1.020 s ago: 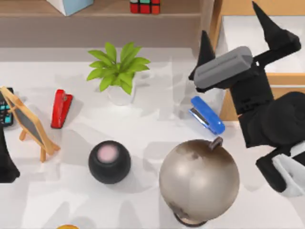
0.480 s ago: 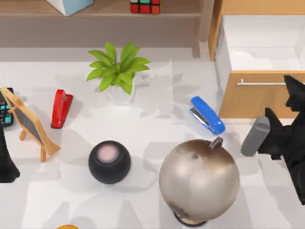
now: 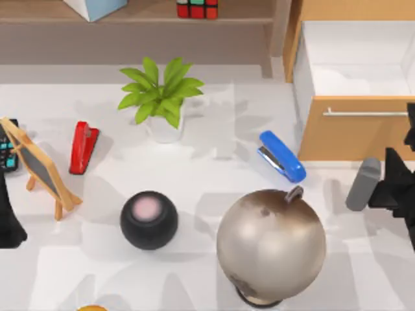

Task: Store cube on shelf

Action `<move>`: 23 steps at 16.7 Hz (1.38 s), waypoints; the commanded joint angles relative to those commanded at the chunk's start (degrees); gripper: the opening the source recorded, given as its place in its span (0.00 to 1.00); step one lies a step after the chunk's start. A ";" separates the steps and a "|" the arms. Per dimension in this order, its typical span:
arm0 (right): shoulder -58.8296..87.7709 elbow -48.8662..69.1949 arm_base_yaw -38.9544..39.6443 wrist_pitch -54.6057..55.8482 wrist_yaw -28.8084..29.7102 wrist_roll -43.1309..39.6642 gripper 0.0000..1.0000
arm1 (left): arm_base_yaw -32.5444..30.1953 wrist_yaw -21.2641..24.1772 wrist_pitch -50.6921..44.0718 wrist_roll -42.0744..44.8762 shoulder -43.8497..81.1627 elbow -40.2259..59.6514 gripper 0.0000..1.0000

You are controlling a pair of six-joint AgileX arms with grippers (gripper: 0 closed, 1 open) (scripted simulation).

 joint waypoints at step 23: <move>0.94 5.39 -2.19 -4.42 -2.18 -0.02 0.32 | 0.00 0.00 0.00 0.00 0.00 0.00 1.00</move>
